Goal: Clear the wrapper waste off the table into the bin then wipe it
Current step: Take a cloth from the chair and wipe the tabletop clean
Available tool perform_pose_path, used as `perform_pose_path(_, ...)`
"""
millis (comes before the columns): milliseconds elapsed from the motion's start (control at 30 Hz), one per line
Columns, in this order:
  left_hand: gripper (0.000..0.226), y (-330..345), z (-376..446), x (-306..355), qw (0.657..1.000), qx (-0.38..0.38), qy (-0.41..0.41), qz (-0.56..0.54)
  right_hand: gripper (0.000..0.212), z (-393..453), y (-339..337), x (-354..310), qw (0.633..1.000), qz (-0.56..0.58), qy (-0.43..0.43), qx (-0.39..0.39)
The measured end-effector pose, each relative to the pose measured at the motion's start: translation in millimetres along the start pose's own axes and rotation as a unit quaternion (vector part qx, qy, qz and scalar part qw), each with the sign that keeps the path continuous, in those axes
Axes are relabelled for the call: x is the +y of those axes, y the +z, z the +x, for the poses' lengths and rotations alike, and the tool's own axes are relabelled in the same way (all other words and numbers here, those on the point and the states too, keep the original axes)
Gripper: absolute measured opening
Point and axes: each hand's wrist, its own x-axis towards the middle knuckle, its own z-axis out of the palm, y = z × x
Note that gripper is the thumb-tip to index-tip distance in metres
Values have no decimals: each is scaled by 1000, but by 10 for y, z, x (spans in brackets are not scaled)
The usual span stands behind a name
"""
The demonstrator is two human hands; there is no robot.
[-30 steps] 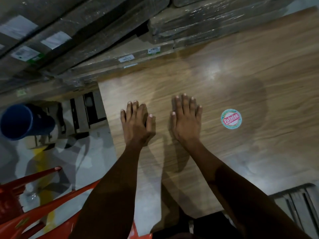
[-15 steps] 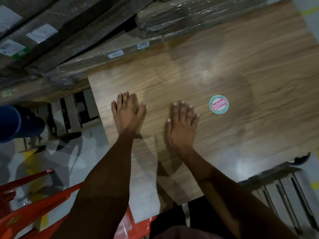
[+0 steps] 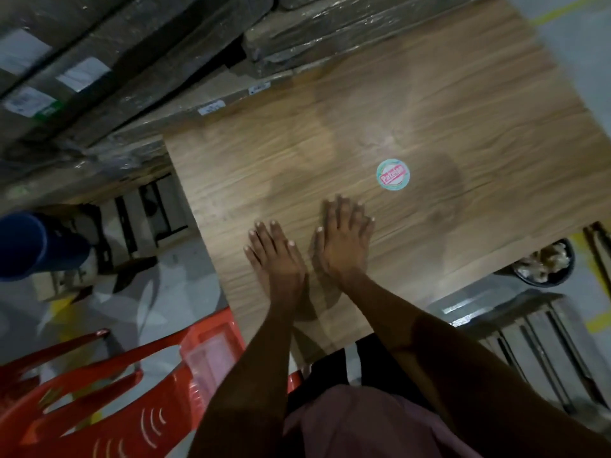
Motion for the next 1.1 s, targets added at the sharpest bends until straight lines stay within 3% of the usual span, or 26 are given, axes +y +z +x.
perform_pose_path(100, 58, 71, -265, -16, 1000, 1, -1, 3, 65, -159, 81, -93, 977, -33, -208, -32)
perform_pose_path(167, 57, 59, -289, -27, 1000, 4, 1, 4, 64, -95, 23, 36, 967, -33, -252, -30)
perform_pose_path(233, 58, 12, -299, 6, 1000, 16, -5, -11, 64, -6, -15, 196, 983, -37, -181, -9)
perform_pose_path(367, 58, -31, -321, 77, 999, 36, -14, -36, 64, -8, -14, 437, 996, 12, 69, 47)
perform_pose_path(433, 58, -7, -320, 67, 998, 49, -14, -39, 65, -168, 48, 334, 992, 22, 112, 51)
perform_pose_path(467, 58, 15, -320, 51, 998, 53, -15, -41, 65, -282, 74, 268, 995, 23, 88, 37)
perform_pose_path(533, 57, 63, -319, 34, 997, 60, -12, -41, 66, -506, 135, 240, 998, 3, -60, 5)
perform_pose_path(600, 56, 98, -308, 33, 997, 71, -9, -36, 66, -602, 92, 390, 976, -22, -214, -14)
perform_pose_path(633, 55, 111, -301, 30, 996, 81, -9, -37, 65, -600, 66, 493, 970, -27, -241, -14)
perform_pose_path(667, 55, 117, -304, 30, 995, 93, -10, -39, 65, -594, 45, 583, 974, -27, -227, -8)
perform_pose_path(800, 55, 88, -350, 64, 992, 117, -13, -45, 64, -616, 22, 688, 999, 17, 12, 37)
perform_pose_path(833, 55, 86, -352, 65, 993, 112, -13, -41, 65, -666, 37, 655, 999, 19, 23, 39)
perform_pose_path(867, 56, 82, -346, 63, 994, 105, -15, -39, 65, -739, 56, 623, 999, 16, 0, 30)
perform_pose_path(1000, 56, 85, -339, 54, 994, 101, -21, -46, 64, -970, 95, 743, 972, -20, -234, -14)
perform_pose_path(1033, 56, 82, -348, 63, 994, 102, -17, -43, 64, -959, 90, 823, 969, -23, -247, -10)
perform_pose_path(1100, 55, 71, -377, 72, 994, 101, -5, -35, 63, -942, 70, 980, 983, -16, -181, 15)
